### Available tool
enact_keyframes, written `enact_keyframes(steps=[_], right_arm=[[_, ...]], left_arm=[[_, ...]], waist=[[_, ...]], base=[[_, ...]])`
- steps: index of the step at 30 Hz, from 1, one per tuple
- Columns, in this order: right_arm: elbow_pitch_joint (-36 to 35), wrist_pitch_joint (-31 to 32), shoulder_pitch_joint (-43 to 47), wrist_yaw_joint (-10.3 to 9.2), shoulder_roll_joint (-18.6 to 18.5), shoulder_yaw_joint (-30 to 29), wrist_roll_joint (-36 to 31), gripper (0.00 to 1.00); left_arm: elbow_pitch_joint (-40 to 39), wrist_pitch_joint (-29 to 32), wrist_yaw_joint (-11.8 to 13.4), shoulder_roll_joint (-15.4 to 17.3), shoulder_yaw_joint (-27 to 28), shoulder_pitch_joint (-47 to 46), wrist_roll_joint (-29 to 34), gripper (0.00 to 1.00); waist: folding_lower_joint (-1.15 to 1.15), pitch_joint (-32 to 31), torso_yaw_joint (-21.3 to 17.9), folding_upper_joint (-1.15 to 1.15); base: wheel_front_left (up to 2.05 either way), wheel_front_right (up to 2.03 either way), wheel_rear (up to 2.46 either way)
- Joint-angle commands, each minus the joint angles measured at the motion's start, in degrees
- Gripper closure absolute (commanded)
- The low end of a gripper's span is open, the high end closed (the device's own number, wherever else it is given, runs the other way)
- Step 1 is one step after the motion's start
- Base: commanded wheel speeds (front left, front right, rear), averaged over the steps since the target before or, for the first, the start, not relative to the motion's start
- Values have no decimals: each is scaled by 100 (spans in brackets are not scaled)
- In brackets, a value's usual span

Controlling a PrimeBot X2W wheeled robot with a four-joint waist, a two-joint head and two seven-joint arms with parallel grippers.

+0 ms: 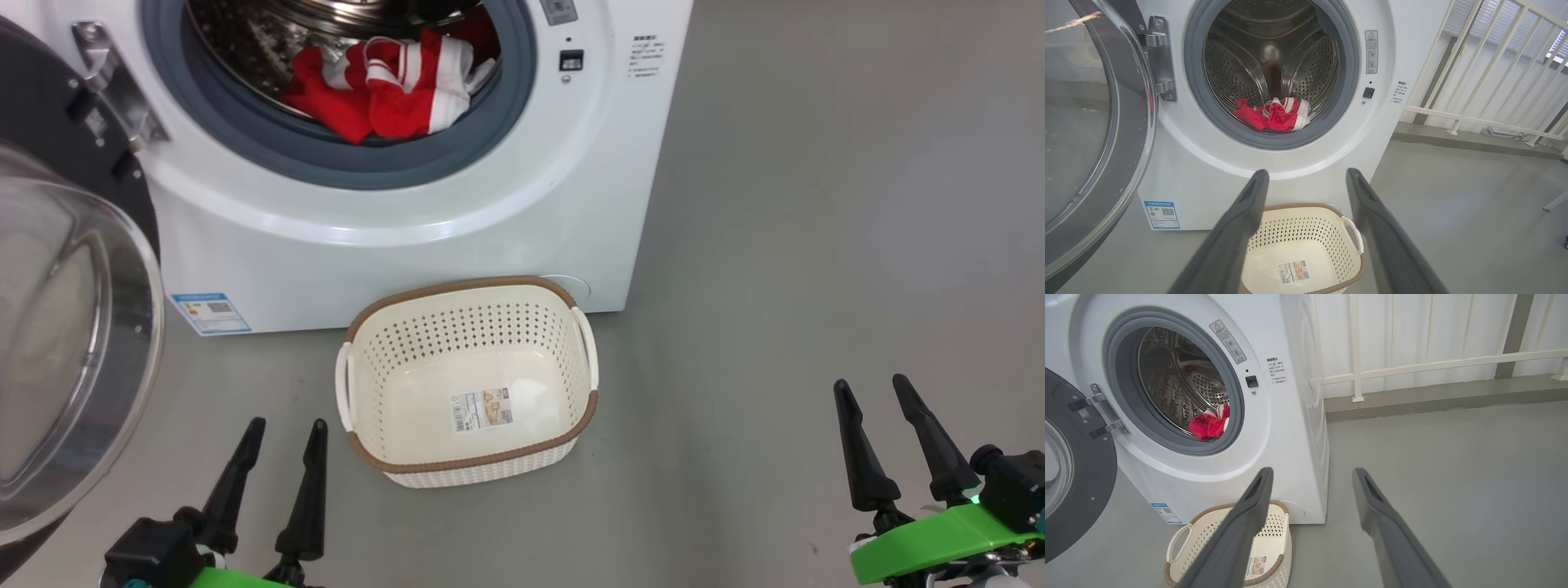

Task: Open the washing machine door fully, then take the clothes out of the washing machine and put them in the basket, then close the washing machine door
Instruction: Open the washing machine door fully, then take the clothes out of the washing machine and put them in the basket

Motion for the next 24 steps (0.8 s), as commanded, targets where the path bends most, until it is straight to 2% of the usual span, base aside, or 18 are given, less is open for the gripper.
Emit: enact_keyframes(steps=[1,24], right_arm=[[-160,-37,-28,1,-70,74,25,0],[-165,-37,61,1,-41,46,-4,0]], left_arm=[[-114,-29,6,93,152,-61,-39,0],[-84,-29,6,199,-41,-36,-224,0]], waist=[[0,11,-67,0],[0,-115,-115,0]], base=[[0,0,0],[0,0,0]])
